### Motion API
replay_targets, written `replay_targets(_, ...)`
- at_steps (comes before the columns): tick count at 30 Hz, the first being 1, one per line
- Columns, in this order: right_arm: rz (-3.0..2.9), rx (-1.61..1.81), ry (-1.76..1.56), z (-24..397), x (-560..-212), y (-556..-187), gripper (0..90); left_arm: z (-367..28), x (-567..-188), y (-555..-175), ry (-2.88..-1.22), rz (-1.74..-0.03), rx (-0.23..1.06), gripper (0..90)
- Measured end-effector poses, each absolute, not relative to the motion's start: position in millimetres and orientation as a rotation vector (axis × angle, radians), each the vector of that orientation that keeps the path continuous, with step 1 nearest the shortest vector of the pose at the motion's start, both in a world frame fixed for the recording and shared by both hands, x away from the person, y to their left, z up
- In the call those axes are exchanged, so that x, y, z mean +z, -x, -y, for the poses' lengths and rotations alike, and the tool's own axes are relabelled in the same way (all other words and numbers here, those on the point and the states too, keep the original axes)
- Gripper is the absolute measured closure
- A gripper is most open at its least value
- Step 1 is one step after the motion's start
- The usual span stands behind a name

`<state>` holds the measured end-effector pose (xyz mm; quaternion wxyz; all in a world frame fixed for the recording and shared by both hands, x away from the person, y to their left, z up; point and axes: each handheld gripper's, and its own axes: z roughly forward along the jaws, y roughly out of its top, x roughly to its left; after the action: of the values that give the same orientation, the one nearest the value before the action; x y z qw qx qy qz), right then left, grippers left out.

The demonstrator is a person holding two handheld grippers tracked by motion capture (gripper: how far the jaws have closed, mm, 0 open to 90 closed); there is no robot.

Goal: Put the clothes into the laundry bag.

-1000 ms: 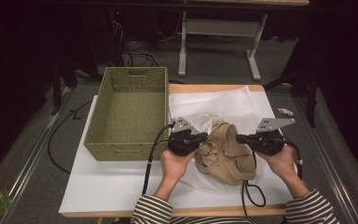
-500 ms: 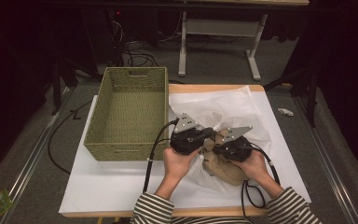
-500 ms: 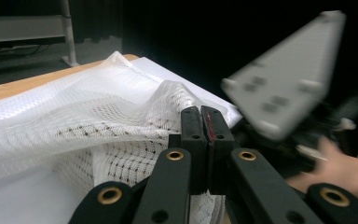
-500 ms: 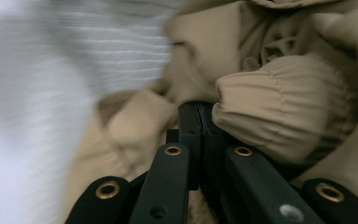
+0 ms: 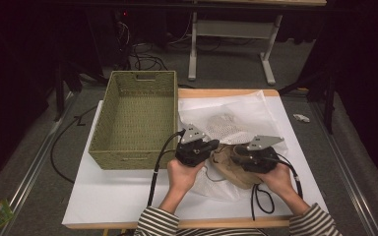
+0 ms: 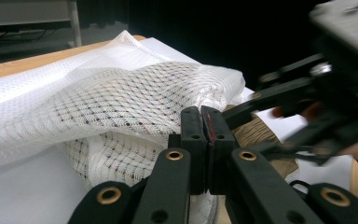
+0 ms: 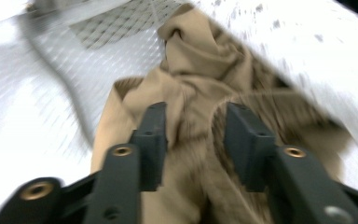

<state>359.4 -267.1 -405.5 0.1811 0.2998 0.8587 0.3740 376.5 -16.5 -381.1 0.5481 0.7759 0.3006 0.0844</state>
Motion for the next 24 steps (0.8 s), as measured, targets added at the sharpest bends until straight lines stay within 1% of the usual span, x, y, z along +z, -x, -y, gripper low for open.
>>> replay_targets(2,-2.420,1.044,-0.850,278,-403,-349,49.2,19,-383,-376,-1.853,-0.708,0.214,88.7)
replay_targets(5,-2.435,1.041,-0.900,295,-407,-338,36.0,22,-387,-375,-1.862,-0.708,0.216,88.6)
replay_targets(6,-2.435,1.041,-0.900,295,-407,-338,36.0,23,-389,-375,-1.865,-0.711,0.212,88.6)
replay_targets(8,-2.470,1.026,-0.908,297,-414,-334,33.1,23,-393,-376,-1.869,-0.717,0.204,88.6)
replay_targets(9,-2.470,1.026,-0.908,297,-414,-334,33.1,24,-395,-376,-1.869,-0.721,0.200,88.6)
replay_targets(14,-2.573,0.972,-0.931,283,-436,-341,33.5,26,-400,-376,-1.878,-0.725,0.191,88.4)
replay_targets(15,-2.612,0.918,-0.925,277,-443,-345,35.4,26,-401,-376,-1.879,-0.726,0.189,88.4)
replay_targets(16,-2.635,0.896,-0.901,274,-447,-347,40.7,26,-401,-376,-1.883,-0.725,0.190,88.4)
replay_targets(17,-2.658,0.881,-0.894,271,-450,-346,51.3,26,-401,-375,-1.885,-0.727,0.194,88.3)
replay_targets(18,-2.680,0.902,-0.870,267,-451,-345,68.7,26,-401,-375,-1.886,-0.728,0.198,88.2)
replay_targets(19,-2.684,0.884,-0.827,262,-450,-342,80.1,26,-401,-375,-1.885,-0.730,0.194,88.2)
replay_targets(20,-2.684,0.884,-0.827,262,-450,-342,80.1,26,-402,-376,-1.886,-0.731,0.190,88.2)
replay_targets(22,-2.697,0.873,-0.804,259,-447,-341,84.1,26,-402,-376,-1.890,-0.727,0.184,88.2)
replay_targets(24,-2.693,0.895,-0.793,259,-442,-341,84.8,27,-402,-376,-1.895,-0.722,0.183,88.2)
